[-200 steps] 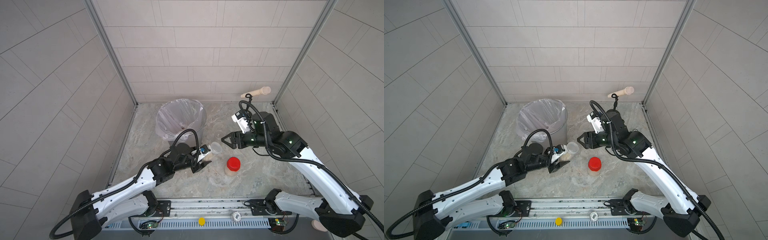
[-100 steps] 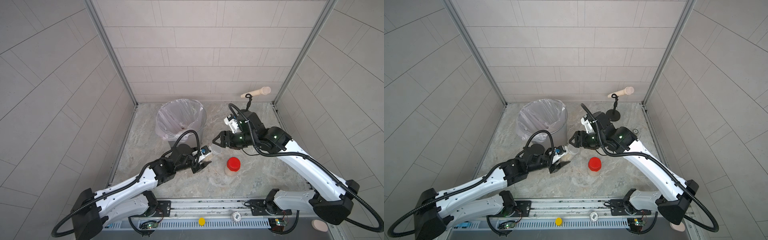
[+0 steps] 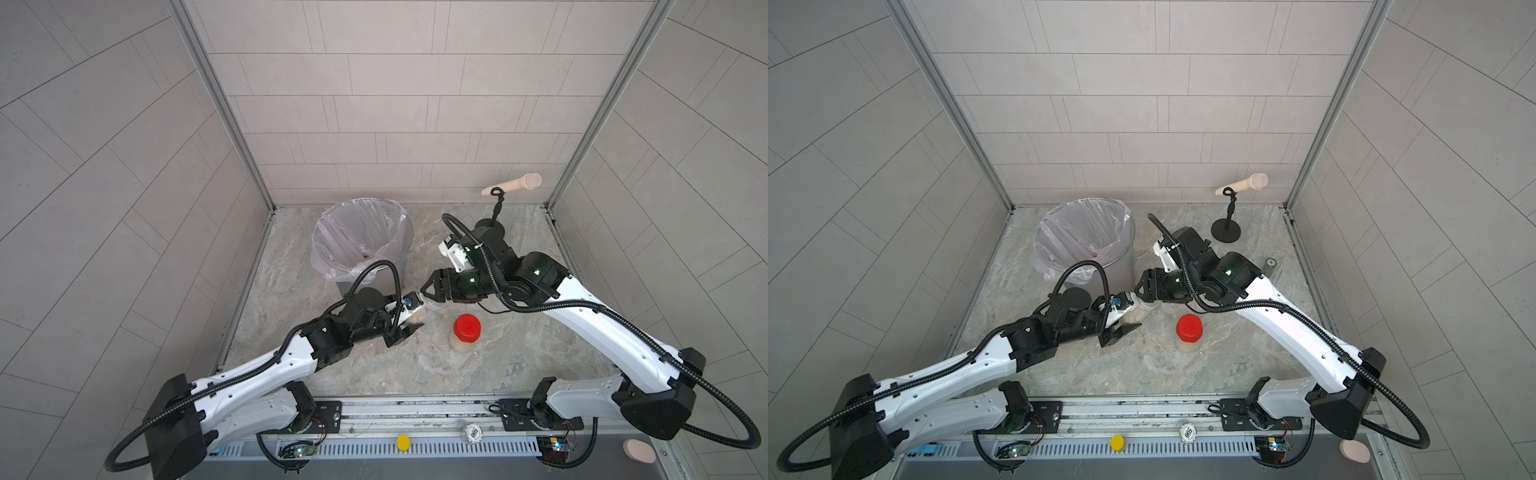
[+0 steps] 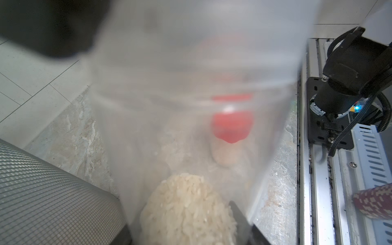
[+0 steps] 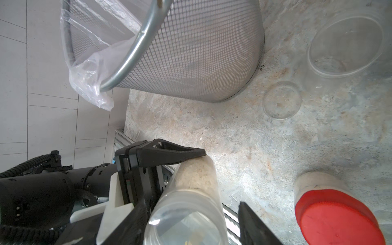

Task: Empty moldy rice from jars
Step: Unscrew the lid from the jar.

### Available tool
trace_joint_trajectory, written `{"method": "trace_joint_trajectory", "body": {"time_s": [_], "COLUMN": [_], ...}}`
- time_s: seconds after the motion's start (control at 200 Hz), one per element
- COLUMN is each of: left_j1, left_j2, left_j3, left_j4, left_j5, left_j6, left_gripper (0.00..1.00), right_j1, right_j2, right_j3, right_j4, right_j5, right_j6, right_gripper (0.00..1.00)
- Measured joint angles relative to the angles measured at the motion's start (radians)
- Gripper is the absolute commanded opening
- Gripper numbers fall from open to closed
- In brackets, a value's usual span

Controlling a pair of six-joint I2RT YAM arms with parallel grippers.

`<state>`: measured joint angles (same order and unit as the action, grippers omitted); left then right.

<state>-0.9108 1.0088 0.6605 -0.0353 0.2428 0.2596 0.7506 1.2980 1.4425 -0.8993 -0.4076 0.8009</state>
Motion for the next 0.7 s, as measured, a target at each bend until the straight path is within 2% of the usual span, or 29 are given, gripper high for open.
{"method": "trace_joint_trajectory", "body": {"time_s": [0.21,0.475,0.7], "left_j1": [0.0,0.0,0.0], "left_j2": [0.0,0.002,-0.001], "left_j3": [0.0,0.0,-0.003], "left_j4": [-0.008,-0.034,-0.038], "left_j5": [0.003,0.015,0.032], "left_j6": [0.0,0.004,0.002], "left_gripper": [0.43,0.41,0.41], "right_j1": [0.017,0.026,0.026], "right_j2": [0.01,0.028,0.026], "right_j3": [0.015,0.022,0.018], "right_j4": [-0.028,-0.042,-0.051], "right_j5": [0.019,0.013,0.0], "right_j6": [-0.024,-0.061,-0.096], "right_gripper": [0.67,0.5,0.49]}}
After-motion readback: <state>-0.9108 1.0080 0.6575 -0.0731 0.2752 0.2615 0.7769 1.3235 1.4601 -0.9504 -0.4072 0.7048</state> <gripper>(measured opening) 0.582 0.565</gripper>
